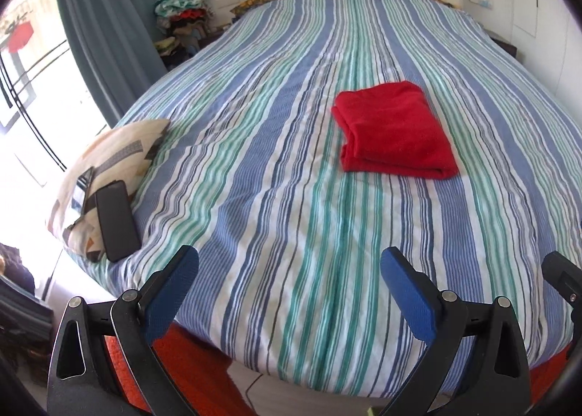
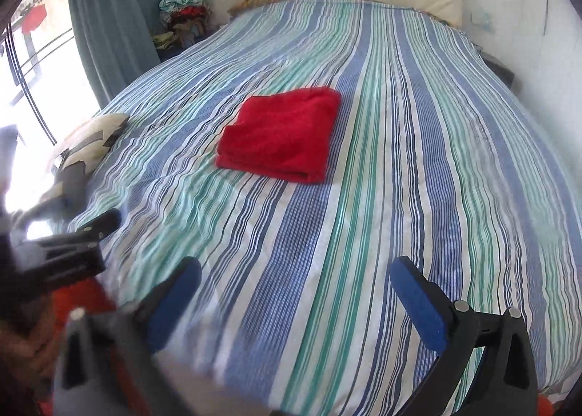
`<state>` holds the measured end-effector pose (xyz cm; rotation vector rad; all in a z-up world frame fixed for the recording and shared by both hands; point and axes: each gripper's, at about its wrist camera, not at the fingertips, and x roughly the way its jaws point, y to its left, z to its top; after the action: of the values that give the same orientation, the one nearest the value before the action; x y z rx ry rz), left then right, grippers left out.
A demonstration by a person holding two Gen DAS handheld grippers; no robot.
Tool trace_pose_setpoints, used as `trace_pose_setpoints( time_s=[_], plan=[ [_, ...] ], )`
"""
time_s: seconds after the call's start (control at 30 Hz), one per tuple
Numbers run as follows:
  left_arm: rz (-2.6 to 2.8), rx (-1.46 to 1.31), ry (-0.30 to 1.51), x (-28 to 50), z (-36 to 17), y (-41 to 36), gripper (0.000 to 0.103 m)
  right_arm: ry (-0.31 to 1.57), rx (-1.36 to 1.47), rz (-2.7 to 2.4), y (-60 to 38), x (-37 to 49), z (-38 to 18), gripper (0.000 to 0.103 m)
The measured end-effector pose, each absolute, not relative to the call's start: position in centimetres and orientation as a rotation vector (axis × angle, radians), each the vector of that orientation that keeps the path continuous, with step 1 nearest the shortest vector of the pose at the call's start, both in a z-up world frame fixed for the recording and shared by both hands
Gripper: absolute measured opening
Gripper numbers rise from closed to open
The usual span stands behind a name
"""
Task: Fold small clothes
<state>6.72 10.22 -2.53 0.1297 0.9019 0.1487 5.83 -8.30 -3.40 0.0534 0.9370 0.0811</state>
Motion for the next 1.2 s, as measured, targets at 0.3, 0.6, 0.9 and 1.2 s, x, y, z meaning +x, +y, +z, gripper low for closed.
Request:
trace_pose_setpoints(
  time_s=[0.3,0.6,0.9,1.2],
  plan=[
    [0.097,0.078,0.929,6.7,-1.7,10.8,0.103,0.932,0.022,0.073,-7.4,5.0,-1.7,0.103],
    [0.192,0.107,0.861,7.5,0.7,11.5,0.103,0.932,-0.026,0.075,-6.9,5.6,-0.8,0.103],
    [0.211,0.111,0.810,8.1,2.6,12.1,0.103,0.886,-0.105,0.009,-5.9,6.9,1.7,0.103],
    [0.130,0.105,0.861,7.2,1.1,9.9,0.103,0.900,-0.115,-0.020,-6.1,6.8,1.6,0.103]
  ],
)
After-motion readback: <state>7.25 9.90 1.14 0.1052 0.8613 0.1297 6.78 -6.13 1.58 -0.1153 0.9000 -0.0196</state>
